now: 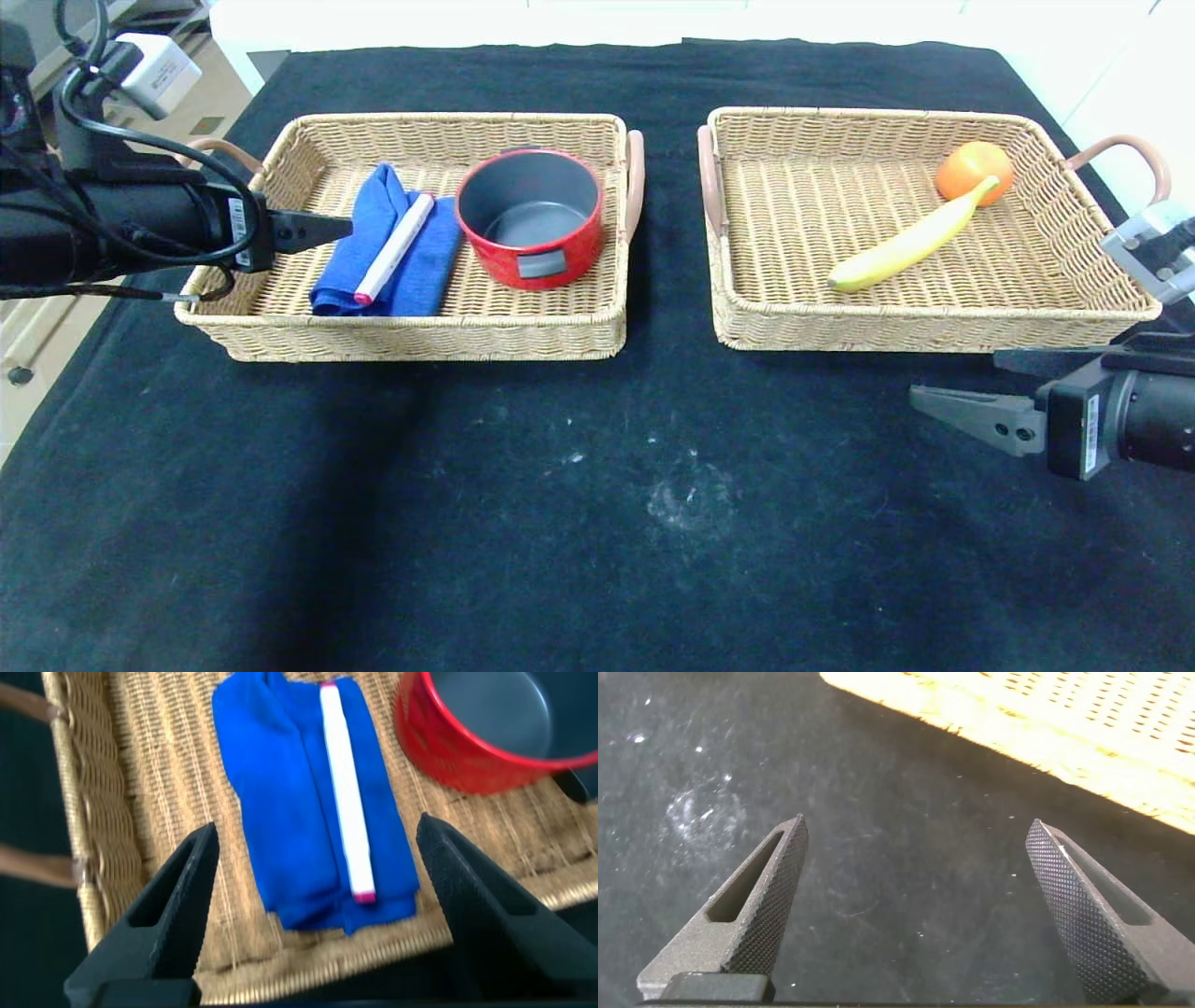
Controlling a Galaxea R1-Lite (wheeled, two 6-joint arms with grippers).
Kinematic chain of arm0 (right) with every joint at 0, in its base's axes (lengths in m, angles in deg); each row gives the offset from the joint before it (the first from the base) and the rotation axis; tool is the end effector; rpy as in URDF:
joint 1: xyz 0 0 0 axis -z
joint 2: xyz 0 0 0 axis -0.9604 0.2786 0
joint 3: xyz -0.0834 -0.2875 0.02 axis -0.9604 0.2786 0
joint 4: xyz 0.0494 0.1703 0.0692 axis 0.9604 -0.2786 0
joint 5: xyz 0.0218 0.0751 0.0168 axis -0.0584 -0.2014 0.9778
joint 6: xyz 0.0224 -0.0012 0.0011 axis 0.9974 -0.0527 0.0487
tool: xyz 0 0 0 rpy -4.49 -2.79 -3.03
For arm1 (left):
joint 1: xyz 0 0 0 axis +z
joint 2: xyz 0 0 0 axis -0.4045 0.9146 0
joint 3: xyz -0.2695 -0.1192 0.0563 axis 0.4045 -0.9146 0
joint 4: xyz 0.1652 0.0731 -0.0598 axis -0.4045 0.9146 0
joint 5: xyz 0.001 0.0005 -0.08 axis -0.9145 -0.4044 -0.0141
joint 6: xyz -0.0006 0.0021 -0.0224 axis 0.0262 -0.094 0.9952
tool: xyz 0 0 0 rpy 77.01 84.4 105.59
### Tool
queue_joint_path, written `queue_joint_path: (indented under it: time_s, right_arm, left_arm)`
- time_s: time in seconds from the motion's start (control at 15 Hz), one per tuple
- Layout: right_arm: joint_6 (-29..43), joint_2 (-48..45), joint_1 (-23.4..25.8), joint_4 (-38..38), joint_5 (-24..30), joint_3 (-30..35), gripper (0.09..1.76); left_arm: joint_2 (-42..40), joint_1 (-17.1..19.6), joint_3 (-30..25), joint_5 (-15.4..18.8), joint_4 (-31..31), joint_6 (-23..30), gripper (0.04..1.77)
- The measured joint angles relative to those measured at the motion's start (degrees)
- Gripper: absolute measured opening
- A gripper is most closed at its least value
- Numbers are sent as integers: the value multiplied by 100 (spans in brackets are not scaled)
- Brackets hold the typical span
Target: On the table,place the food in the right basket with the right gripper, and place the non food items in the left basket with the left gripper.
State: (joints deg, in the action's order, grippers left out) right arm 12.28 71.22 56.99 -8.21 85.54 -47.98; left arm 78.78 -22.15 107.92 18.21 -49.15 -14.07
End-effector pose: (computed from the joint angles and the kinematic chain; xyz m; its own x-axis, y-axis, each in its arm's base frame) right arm 0.1992 0.0639 0.2497 0.8469 0.4192 -0.3273 -0.4480 0.8939 -0.0141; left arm 0.2849 0.0036 0.3164 0.9642 -0.1906 -0.1845 0.2145 0.9694 0.1192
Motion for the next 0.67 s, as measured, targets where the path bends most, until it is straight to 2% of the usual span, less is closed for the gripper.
queue_joint_path:
  time_s: [0.4, 0.67]
  right_arm:
    - [311, -462, 455, -33, 23, 85, 171]
    - [443, -1290, 670, -74, 23, 703, 171]
  left_arm:
    - [-1403, 30, -1346, 20, -2, -6, 164]
    - [-2789, 30, -2272, 23, 69, 2, 167]
